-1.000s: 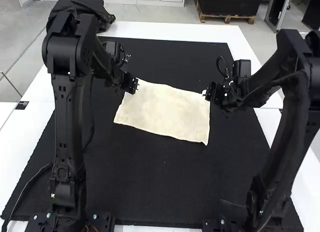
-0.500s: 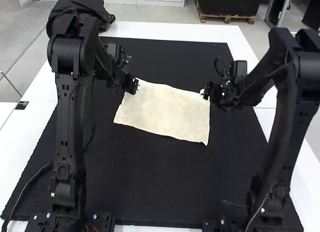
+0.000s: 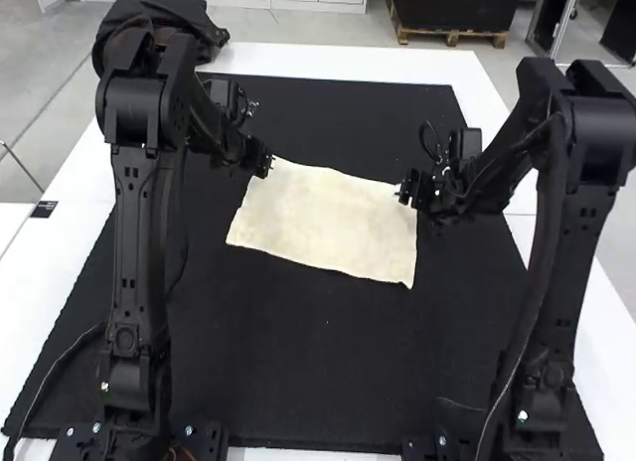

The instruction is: Fold the towel.

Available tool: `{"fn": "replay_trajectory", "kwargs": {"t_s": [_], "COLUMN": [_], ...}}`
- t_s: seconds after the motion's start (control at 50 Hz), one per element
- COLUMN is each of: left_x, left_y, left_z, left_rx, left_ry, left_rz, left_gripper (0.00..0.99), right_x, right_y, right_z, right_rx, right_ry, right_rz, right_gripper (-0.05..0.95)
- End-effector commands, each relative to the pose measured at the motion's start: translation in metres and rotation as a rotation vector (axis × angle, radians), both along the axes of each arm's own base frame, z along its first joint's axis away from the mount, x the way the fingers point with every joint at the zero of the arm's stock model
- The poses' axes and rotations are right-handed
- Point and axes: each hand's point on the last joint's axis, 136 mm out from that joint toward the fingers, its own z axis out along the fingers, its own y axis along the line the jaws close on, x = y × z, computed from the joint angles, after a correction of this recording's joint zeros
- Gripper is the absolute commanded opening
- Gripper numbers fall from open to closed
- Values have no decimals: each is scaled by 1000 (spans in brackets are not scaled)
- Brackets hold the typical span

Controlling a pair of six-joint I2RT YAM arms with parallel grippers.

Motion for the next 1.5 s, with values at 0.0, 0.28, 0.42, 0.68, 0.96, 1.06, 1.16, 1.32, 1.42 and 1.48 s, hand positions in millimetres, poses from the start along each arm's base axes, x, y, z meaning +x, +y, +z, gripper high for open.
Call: {"fn": "replay_trajectory", "kwargs": {"t_s": [0.0,0.28,0.42,0.68,0.96,1.06,1.16,1.32,1.42,1.48], "left_x": [10,13,14,17,9,6,7,6,8,8], "left_y": [4,6,6,5,5,3,2,-1,4,8], "left_z": [4,-5,-14,-25,-53,-55,-52,-44,-35,-28], "left_rx": [-3,-5,-6,-7,-2,-11,-14,-37,-50,-61], "left_ry": [-27,-28,-9,19,80,78,71,60,48,38], "left_rz": [1,6,7,7,1,-9,-12,-33,-32,-31], "left_gripper": [951,949,934,889,21,23,23,21,20,20], "right_x": [12,25,28,29,24,23,22,17,16,17], "right_y": [2,-1,-2,-6,-5,-5,-7,-5,-10,-14], "right_z": [5,-2,-12,-24,-42,-46,-46,-49,-45,-38], "right_rx": [-26,-63,-84,-108,-156,-166,-156,-146,-138,-132], "right_ry": [-37,-48,-41,-22,0,2,9,20,10,-6], "right_rz": [8,6,15,1,56,69,69,90,78,68], "right_gripper": [903,903,903,852,143,85,-25,-25,-25,-25]}}
